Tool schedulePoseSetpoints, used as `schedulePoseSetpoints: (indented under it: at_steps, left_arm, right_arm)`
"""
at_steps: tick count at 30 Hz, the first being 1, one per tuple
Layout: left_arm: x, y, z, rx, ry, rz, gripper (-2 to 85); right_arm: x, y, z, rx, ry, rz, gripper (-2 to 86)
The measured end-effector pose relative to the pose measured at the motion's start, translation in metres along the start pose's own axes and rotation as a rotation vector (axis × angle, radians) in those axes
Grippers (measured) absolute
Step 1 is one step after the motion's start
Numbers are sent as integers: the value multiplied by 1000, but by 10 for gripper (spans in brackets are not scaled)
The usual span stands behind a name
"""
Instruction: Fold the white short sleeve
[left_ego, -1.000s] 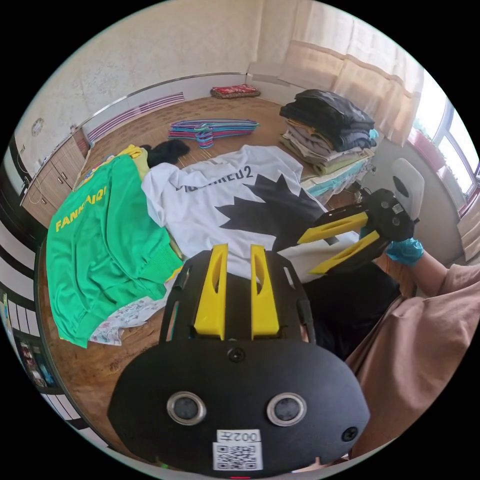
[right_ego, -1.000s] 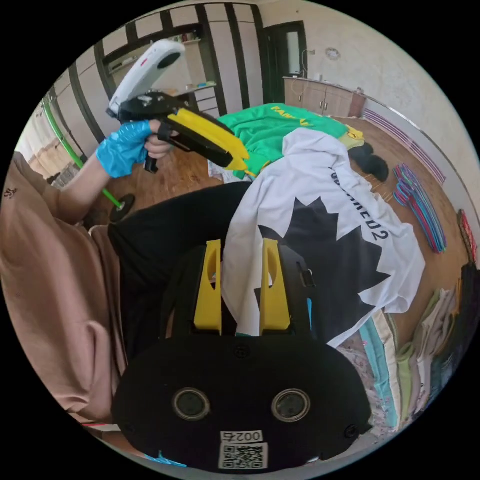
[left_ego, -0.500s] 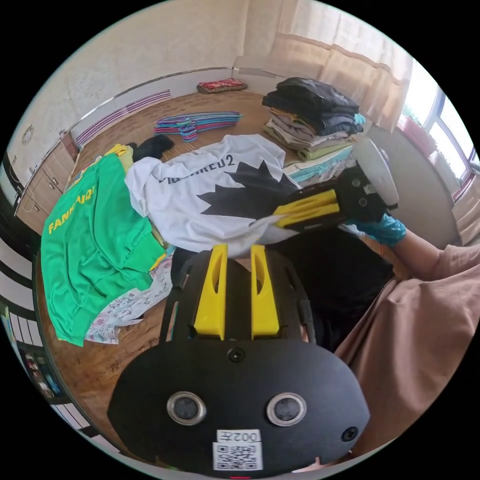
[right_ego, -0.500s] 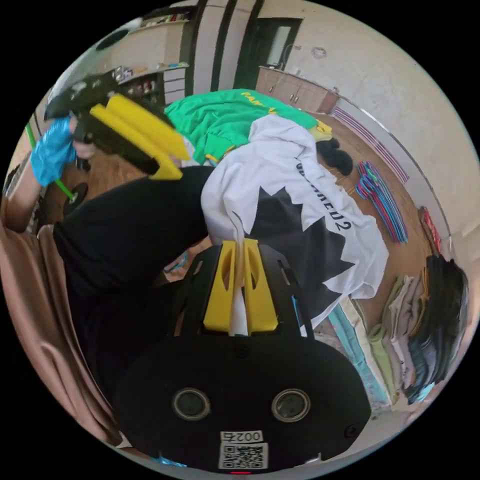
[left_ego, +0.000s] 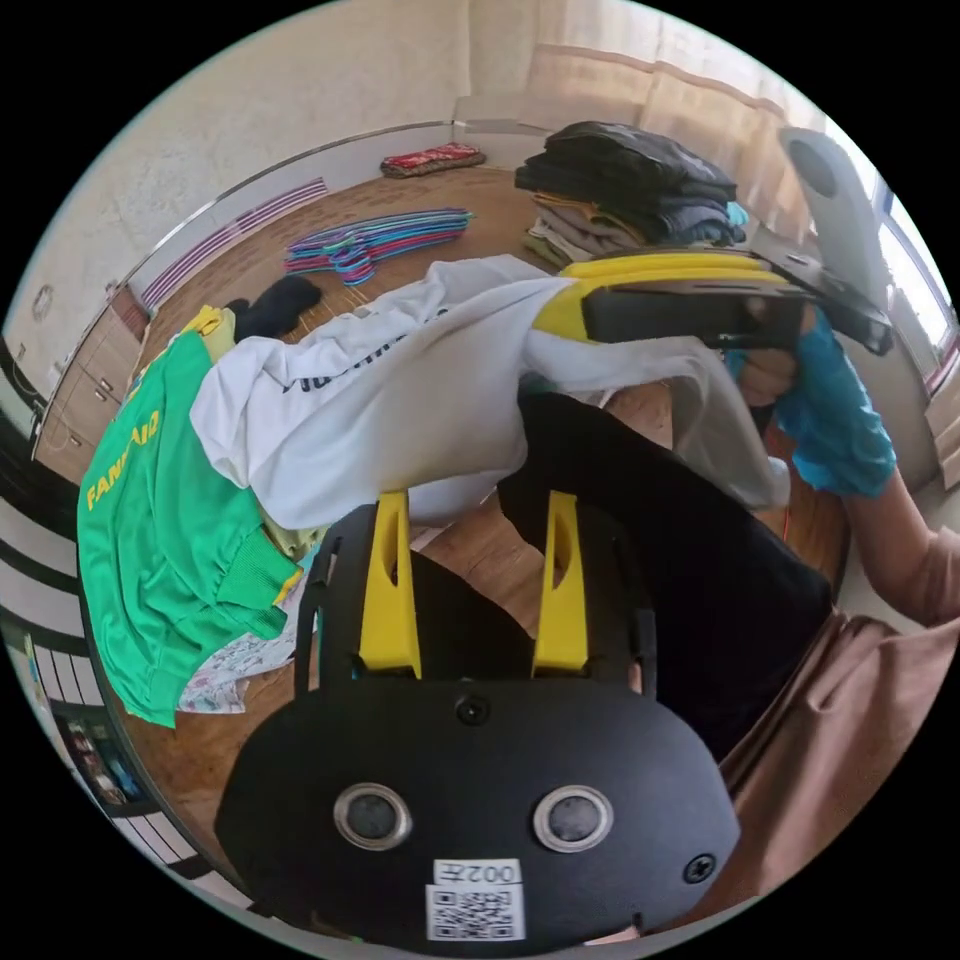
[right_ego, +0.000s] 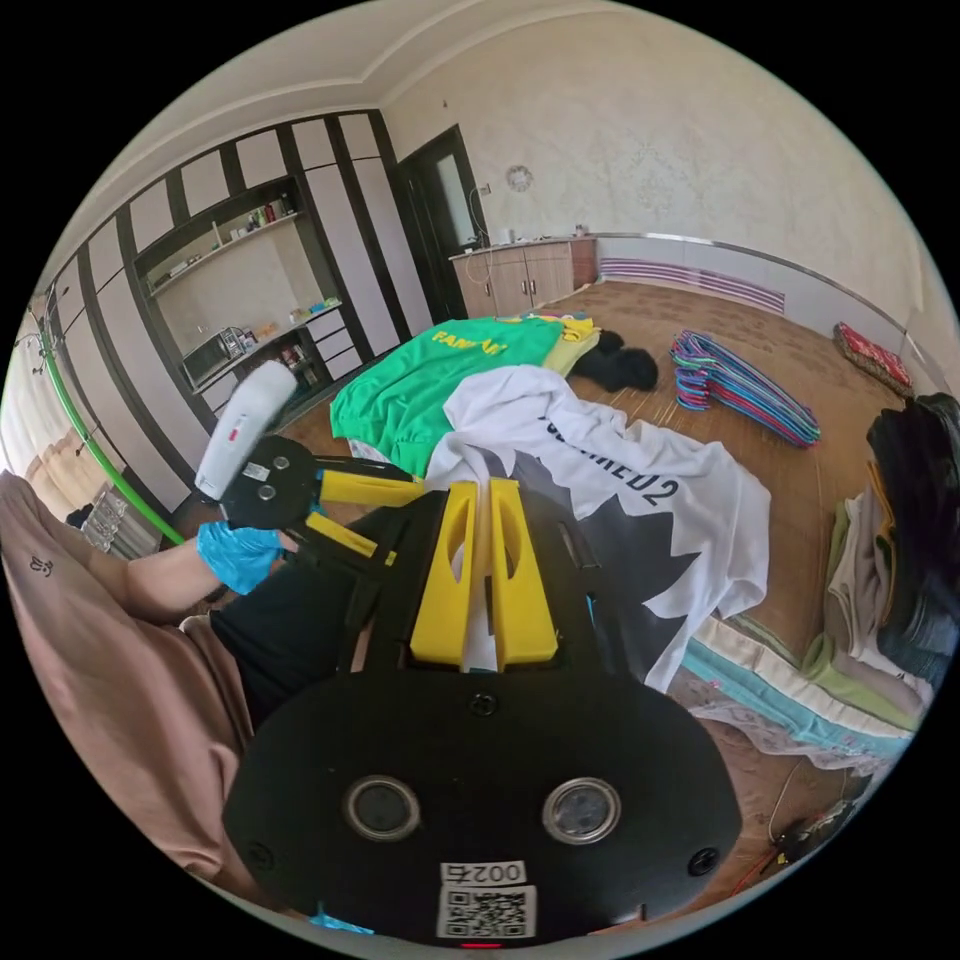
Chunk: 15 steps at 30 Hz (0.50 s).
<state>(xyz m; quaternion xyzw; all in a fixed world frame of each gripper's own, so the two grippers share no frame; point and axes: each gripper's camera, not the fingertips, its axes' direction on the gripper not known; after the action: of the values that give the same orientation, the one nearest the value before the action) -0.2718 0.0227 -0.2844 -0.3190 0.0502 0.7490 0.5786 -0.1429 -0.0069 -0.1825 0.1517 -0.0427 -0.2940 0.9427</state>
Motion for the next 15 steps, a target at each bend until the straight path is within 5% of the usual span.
schedulePoseSetpoints:
  at_steps: [15]
  left_arm:
    - [11, 21, -5, 139, -33, -311, 180]
  right_arm:
    - [-3, -6, -72, 126, -22, 17, 5]
